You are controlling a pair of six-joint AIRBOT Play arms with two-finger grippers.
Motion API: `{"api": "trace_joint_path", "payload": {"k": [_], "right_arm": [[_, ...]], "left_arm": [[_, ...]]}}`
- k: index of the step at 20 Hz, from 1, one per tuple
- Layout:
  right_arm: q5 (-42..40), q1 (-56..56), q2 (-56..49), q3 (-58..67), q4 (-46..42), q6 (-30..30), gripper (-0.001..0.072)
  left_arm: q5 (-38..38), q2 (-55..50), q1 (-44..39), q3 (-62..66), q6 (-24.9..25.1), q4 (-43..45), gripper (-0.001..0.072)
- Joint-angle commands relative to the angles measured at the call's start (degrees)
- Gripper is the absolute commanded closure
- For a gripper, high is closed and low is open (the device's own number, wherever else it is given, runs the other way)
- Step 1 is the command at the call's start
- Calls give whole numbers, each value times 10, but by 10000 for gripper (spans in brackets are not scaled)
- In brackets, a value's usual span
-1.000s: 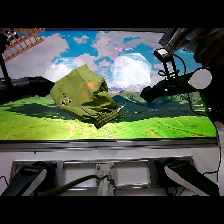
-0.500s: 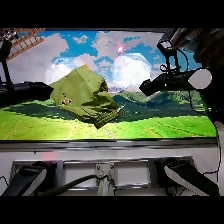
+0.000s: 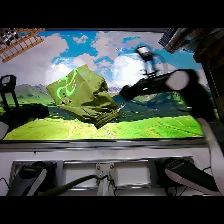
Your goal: Fold the clothes and pants, and hang the long-sleeved shirts on hangers.
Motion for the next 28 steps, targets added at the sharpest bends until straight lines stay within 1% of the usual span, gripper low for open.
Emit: {"api": "trace_joint_path", "payload": {"k": [1,3,6,9,13,14,15,16,17,20,22,23,24,26,28], "right_arm": [[-57,119,-81,10,-7,3,1],[-59,169,-136,29,-19,5,1],[-59,221,-184,39,-83,21,1],[-60,239,-210,39,-108,34,1],[-99,243,-240,39,-120,68,8],[-103,243,-248,39,-125,79,44],[-104,243,-255,39,-133,91,245],[-104,243,-259,39,-140,101,519],[-95,241,-258,39,-141,101,670],[-7,241,-229,36,-190,89,674],[49,241,-188,9,-235,78,674],[72,241,-161,-14,-260,78,674],[92,241,-128,-45,-289,79,674],[102,241,-64,-115,-337,83,673],[80,241,-20,-170,-353,94,673]], "left_arm": [[7,27,26,-35,-75,100,475],[7,34,53,-35,-74,111,476],[7,36,95,-35,-74,132,475],[7,36,127,-35,-65,132,476],[16,33,132,-35,-66,129,476],[21,31,132,-36,-66,127,476],[23,28,132,-36,-66,127,476],[24,23,132,-36,-66,127,476],[25,18,132,-36,-66,127,476],[43,-9,132,-36,-66,126,476],[61,-39,132,-36,-65,109,474],[72,-59,132,-36,-47,88,437],[82,-80,132,-36,-21,58,351],[92,-131,132,-36,22,-15,339],[85,-191,132,-36,65,-103,339]]}}
